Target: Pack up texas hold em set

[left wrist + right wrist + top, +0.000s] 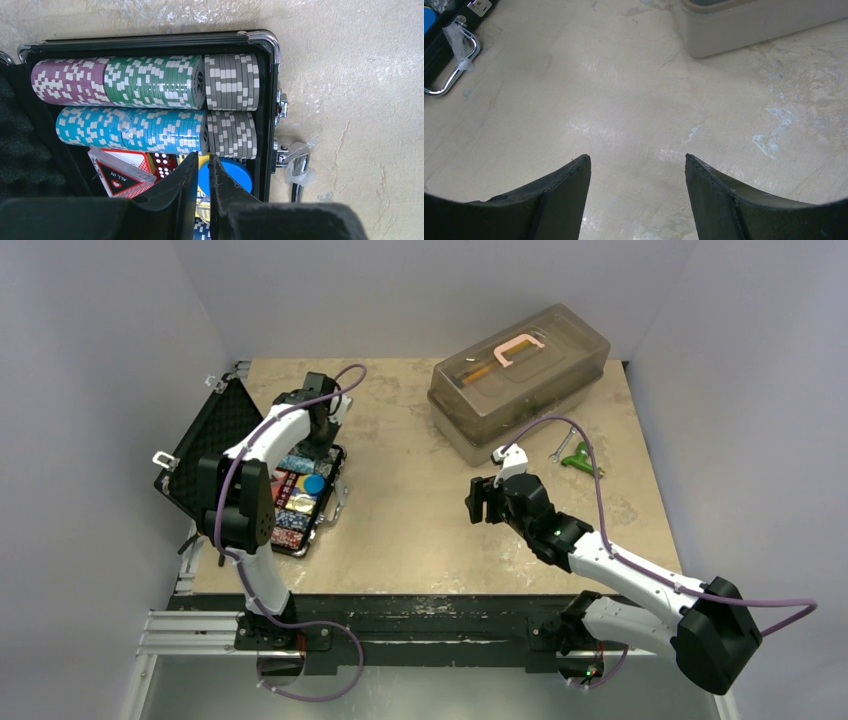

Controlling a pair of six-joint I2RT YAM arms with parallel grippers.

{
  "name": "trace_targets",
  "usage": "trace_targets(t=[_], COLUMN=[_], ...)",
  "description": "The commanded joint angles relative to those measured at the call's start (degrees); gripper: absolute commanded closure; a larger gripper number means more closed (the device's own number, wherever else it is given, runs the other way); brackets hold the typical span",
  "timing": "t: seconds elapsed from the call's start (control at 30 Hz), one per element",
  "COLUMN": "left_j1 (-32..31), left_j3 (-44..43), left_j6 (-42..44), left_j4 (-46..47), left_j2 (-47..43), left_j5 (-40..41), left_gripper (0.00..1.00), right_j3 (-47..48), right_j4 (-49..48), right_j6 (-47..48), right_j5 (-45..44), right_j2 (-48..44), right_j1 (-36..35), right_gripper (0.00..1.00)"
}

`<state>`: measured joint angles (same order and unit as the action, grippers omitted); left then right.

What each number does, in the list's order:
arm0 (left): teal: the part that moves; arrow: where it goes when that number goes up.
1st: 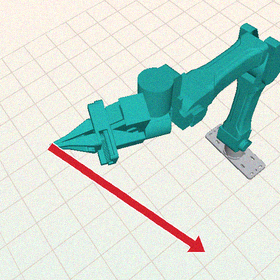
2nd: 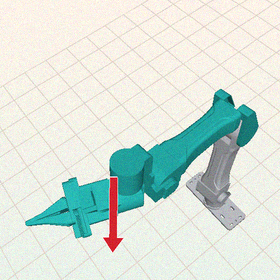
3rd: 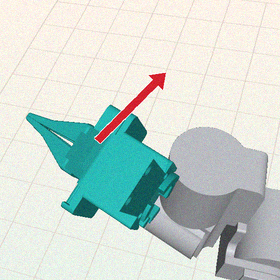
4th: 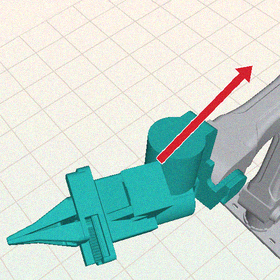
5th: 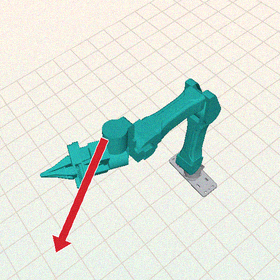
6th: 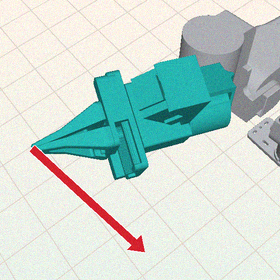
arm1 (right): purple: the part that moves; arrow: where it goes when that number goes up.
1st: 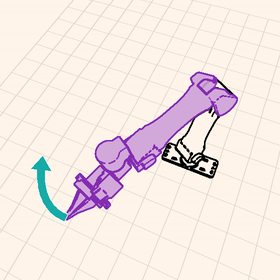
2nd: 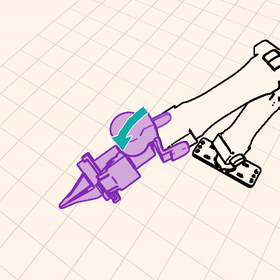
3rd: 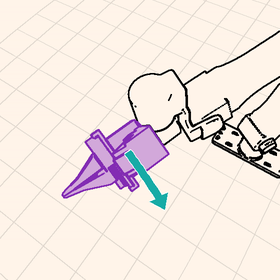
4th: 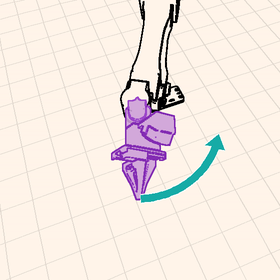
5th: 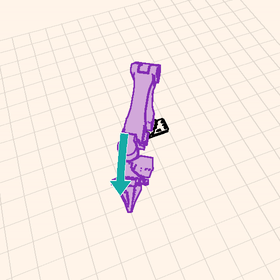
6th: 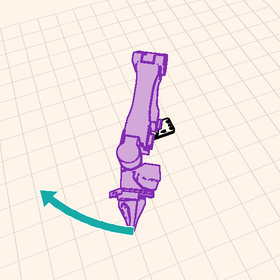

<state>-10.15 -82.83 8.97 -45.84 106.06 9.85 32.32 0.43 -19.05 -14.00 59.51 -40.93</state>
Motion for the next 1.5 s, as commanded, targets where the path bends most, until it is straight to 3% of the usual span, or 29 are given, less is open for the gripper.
trace_targets(t=[0.0,0.3,0.77,0.97,1.07,1.27,1.4,1.43,1.47], left_j1=[0.31,0.31,0.31,0.31,0.35,0.56,5.49,7.47,9.31], left_j3=[-1.48,-2.08,-2.12,-2.78,-2.17,0.09,-3.62,-4.29,-5.00], left_j6=[-0.49,-0.28,0.70,-0.46,-2.74,-10.44,-16.60,-17.25,-17.30], left_j4=[0.68,0.66,0.91,-0.14,-0.22,2.13,0.52,0.69,1.13], left_j2=[-1.49,0.64,3.93,0.17,-4.97,-15.32,-21.35,-22.81,-24.00], left_j5=[-0.26,-0.22,1.96,2.22,3.21,9.71,14.33,14.36,14.48], left_gripper=[0.89,0.95,0.96,0.93,0.85,0.53,0.40,0.33,0.19], right_j3=[0.48,0.49,0.22,-0.22,0.22,0.91,0.33,0.07,-0.19], right_j4=[-1.06,-1.13,-1.16,-1.34,-0.91,-1.27,-2.13,-2.37,-2.59], right_j6=[-0.47,-0.49,-0.55,-0.65,-0.65,-0.36,-0.73,-0.90,-0.99], right_j5=[-0.29,-0.15,0.07,0.12,0.40,2.89,5.14,5.59,6.00], right_j2=[-0.65,-0.62,-0.98,-1.21,-1.43,-1.76,-1.35,-1.38,-1.47], right_j1=[-0.13,-0.16,-0.18,-0.18,-0.18,-0.18,-0.21,-0.17,-0.18], right_gripper=[0.33,0.33,0.32,0.32,0.32,0.32,0.32,0.32,0.32])
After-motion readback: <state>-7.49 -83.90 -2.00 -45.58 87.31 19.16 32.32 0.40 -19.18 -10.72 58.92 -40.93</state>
